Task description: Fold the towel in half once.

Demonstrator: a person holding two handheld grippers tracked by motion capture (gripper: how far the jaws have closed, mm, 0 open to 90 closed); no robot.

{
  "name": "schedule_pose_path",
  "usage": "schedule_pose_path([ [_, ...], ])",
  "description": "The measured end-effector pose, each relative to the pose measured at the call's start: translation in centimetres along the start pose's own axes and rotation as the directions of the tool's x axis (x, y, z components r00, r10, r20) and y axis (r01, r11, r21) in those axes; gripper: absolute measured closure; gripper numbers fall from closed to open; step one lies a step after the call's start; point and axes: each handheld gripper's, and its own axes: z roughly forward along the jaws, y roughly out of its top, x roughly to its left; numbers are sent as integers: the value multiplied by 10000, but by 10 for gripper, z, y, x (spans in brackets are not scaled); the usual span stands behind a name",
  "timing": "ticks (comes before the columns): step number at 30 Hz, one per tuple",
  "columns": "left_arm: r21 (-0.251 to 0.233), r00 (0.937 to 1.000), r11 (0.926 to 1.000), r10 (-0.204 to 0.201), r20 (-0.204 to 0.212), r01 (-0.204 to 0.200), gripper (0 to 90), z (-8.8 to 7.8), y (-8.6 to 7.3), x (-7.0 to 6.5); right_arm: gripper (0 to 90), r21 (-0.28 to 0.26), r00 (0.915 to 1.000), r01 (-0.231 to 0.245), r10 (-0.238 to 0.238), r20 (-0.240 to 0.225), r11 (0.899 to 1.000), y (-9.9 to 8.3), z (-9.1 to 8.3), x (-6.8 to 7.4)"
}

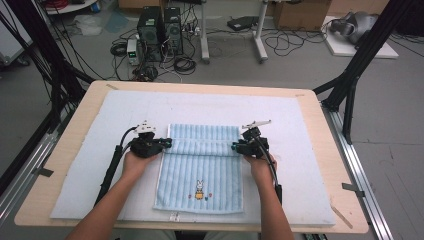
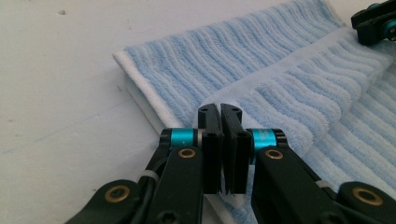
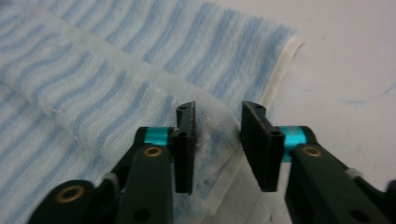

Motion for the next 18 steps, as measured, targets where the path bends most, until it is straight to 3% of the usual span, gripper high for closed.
schedule_pose_path([
  [1,10,10000,10000,9,32,-9,871,-1,0,0,778,-50,10000,-34,33,-57,10000,-1,-1,1],
  [3,-10,9999,10000,-26,166,26,872,-3,0,-1,812,-387,9997,244,-243,38,9990,-4,-3,4],
  [9,-639,9996,9979,82,273,-65,870,-15,6,-5,812,-930,9996,281,-283,-9,9953,-12,-13,7],
  [13,-616,9985,9976,340,434,-313,871,-20,7,-10,813,-1328,9989,459,-468,-35,9901,-12,-24,10],
  [18,-840,9980,9964,193,605,-141,871,-30,-3,-12,813,-1525,9984,538,-556,-72,9868,-19,-34,15],
])
